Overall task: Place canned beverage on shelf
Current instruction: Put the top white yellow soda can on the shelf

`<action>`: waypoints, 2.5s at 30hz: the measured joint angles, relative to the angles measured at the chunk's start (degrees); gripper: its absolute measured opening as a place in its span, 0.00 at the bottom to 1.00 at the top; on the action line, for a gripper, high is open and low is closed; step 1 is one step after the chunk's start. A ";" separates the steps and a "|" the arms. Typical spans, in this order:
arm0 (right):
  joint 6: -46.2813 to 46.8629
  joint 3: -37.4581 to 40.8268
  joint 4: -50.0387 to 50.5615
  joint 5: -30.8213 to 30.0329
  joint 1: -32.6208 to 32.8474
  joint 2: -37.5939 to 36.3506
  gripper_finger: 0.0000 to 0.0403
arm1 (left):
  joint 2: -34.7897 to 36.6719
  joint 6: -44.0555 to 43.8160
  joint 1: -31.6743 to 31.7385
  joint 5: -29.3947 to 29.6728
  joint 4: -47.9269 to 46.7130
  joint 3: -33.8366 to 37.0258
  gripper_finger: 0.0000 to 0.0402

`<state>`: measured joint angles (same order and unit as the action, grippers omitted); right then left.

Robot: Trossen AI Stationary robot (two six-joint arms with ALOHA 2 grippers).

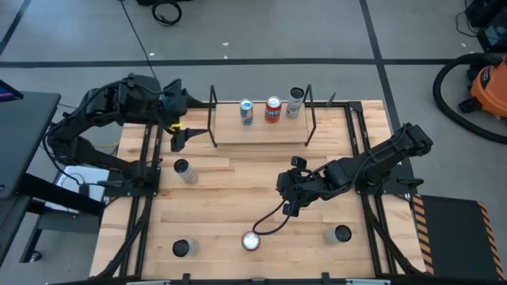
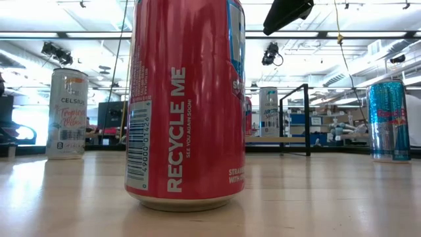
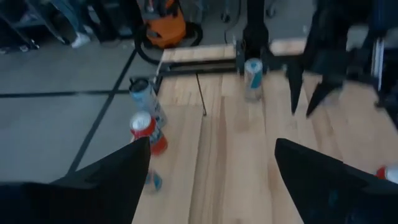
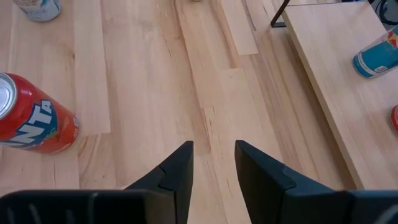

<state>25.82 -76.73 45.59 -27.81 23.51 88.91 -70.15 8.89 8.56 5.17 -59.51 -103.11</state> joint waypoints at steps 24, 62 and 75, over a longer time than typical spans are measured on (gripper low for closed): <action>1.03 0.00 -0.14 -0.07 0.02 -0.01 0.31 | 0.00 -10.66 0.22 0.13 10.61 0.00 0.86; 2.51 0.00 -0.95 4.92 -0.87 0.01 0.31 | -0.72 -37.18 0.20 -0.93 -22.34 27.84 0.86; 1.43 0.00 -0.91 4.92 -0.87 0.01 0.31 | -0.15 -41.71 -3.32 -2.45 -20.93 36.38 0.86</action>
<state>27.26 -76.73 44.69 -22.90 22.63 88.92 -70.30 -32.81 5.24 2.72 -80.44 -66.73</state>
